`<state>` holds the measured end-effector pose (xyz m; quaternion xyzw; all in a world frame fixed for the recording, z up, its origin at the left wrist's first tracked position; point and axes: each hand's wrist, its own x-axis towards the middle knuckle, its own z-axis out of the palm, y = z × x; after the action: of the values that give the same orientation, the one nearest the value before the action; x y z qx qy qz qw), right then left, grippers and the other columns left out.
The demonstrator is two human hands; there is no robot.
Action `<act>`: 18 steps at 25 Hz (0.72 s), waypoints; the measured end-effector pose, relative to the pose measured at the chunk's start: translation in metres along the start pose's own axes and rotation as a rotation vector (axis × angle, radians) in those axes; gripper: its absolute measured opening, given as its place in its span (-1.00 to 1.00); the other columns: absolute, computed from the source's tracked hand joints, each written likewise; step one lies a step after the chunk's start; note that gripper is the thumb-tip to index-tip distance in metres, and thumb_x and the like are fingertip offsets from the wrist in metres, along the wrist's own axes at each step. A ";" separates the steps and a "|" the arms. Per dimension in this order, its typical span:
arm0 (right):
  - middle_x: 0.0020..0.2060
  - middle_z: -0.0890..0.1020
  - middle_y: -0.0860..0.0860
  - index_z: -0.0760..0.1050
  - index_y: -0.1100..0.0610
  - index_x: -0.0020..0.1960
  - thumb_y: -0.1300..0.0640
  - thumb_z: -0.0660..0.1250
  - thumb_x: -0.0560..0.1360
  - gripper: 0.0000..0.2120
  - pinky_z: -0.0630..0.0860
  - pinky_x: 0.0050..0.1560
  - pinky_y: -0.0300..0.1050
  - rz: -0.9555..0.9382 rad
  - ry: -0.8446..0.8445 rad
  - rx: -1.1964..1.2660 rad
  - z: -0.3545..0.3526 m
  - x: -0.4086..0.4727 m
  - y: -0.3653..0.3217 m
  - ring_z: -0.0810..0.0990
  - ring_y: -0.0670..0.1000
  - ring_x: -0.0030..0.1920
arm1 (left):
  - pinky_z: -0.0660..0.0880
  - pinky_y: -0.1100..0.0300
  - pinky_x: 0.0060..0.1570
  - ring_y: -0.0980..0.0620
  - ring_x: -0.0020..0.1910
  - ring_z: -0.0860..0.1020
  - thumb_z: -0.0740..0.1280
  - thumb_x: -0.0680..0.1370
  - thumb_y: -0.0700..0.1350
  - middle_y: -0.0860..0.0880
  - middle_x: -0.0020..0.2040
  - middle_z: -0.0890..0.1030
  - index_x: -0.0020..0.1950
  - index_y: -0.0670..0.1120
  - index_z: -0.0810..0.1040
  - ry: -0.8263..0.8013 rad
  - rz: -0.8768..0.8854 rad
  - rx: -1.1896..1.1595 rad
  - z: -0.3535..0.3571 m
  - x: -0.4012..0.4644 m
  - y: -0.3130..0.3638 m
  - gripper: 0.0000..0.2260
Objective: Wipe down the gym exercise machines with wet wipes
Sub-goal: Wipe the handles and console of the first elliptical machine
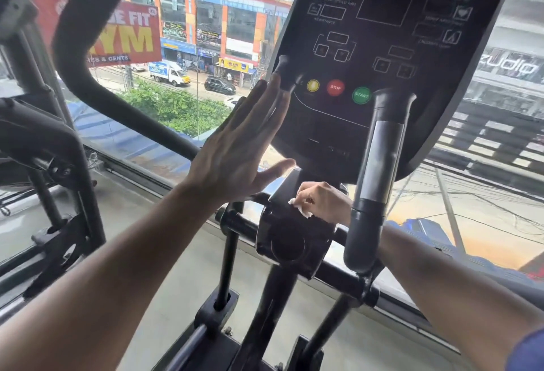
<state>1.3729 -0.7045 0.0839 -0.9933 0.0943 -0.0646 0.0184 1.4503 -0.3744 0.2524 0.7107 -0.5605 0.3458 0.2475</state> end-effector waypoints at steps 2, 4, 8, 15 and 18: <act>0.04 0.62 -0.12 0.65 0.02 0.09 -0.17 0.38 0.57 -0.72 0.55 0.14 0.06 0.172 -0.050 0.148 0.028 0.015 0.047 0.60 -0.06 -0.06 | 0.32 -0.20 0.53 -0.20 0.68 0.07 0.24 0.68 0.19 -0.23 0.69 0.06 0.68 -0.23 0.12 0.015 -0.009 0.014 0.000 -0.001 0.001 -0.26; 0.03 0.64 -0.01 0.64 0.16 0.16 0.08 0.28 0.66 -0.77 0.46 0.10 -0.04 0.204 -0.033 0.113 -0.027 0.007 -0.015 0.59 0.07 -0.02 | 0.28 -0.20 0.56 -0.20 0.68 0.06 0.24 0.68 0.18 -0.23 0.70 0.06 0.68 -0.21 0.12 0.019 -0.009 0.028 0.000 -0.002 0.001 -0.28; -0.06 0.65 -0.10 0.72 0.10 -0.02 0.19 0.40 0.57 -0.88 0.35 -0.15 -0.39 -0.051 0.028 0.162 -0.062 0.006 -0.076 0.53 -0.26 -0.18 | 0.27 -0.24 0.55 -0.22 0.68 0.07 0.23 0.69 0.14 -0.24 0.69 0.07 0.68 -0.17 0.15 0.016 -0.015 0.016 0.003 -0.002 0.000 -0.34; -0.31 0.48 0.10 0.52 0.33 -0.17 0.43 0.21 0.52 -0.85 0.47 -0.11 0.06 -0.071 -0.039 0.093 -0.048 0.054 -0.057 0.52 0.15 -0.28 | 0.25 -0.25 0.55 -0.21 0.68 0.05 0.23 0.70 0.14 -0.24 0.69 0.07 0.68 -0.18 0.15 0.010 0.003 -0.034 0.005 -0.003 -0.003 -0.34; -0.13 0.58 0.06 0.65 0.28 -0.05 0.37 0.30 0.51 -0.85 0.44 -0.10 -0.37 -0.164 -0.142 0.103 -0.053 0.054 -0.072 0.57 -0.02 -0.14 | 0.23 -0.23 0.57 -0.21 0.69 0.05 0.22 0.70 0.14 -0.24 0.69 0.08 0.68 -0.17 0.15 0.029 0.018 -0.023 0.007 -0.006 -0.007 -0.35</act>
<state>1.4322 -0.6455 0.1465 -0.9975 0.0078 -0.0002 0.0708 1.4580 -0.3742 0.2434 0.6975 -0.5673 0.3516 0.2607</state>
